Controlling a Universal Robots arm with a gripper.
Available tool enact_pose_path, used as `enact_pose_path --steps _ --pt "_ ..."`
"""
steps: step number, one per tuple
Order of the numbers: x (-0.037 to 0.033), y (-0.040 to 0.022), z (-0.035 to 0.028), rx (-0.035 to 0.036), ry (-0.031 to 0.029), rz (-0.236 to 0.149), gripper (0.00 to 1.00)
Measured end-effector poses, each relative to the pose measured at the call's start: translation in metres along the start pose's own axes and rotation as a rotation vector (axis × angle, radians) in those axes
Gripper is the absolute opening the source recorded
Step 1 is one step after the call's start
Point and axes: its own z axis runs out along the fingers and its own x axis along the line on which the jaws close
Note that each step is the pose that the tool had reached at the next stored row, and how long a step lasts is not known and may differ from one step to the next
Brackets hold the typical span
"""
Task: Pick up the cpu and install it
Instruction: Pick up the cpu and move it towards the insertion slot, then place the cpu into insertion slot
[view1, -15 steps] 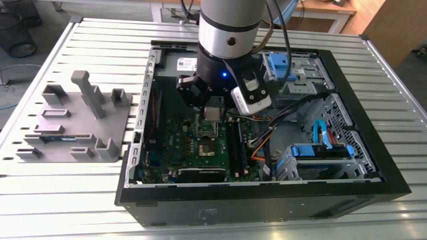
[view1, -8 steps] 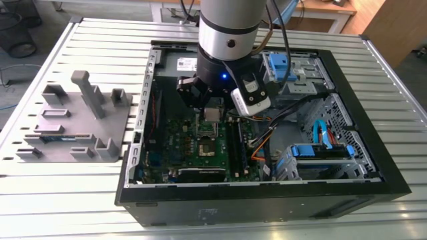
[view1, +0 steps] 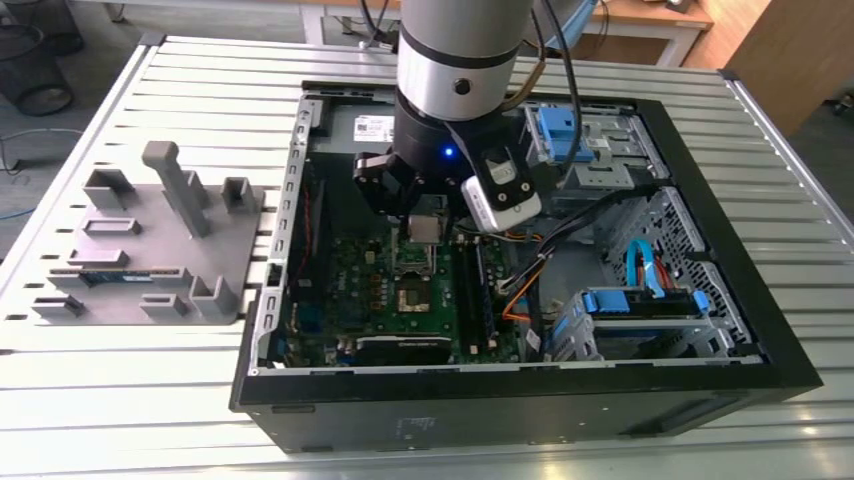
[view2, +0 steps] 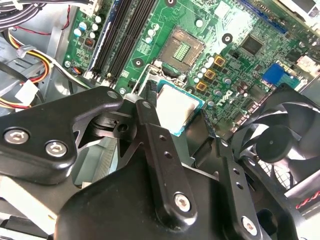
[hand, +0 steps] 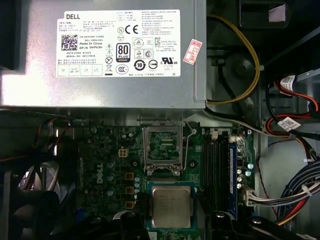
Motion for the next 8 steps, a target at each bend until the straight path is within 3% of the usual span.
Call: enact_pose_path --steps 3,4,5,8 --pt "-0.0001 0.0000 0.0000 0.0000 0.0000 0.000 0.47" --pt "-0.0001 -0.0007 0.0001 0.0000 0.0082 0.000 0.47" --pt "-0.0001 -0.0007 0.0001 0.0002 0.0237 0.001 0.47" --pt "-0.0001 -0.0007 0.0004 0.0000 0.0237 0.001 0.47"
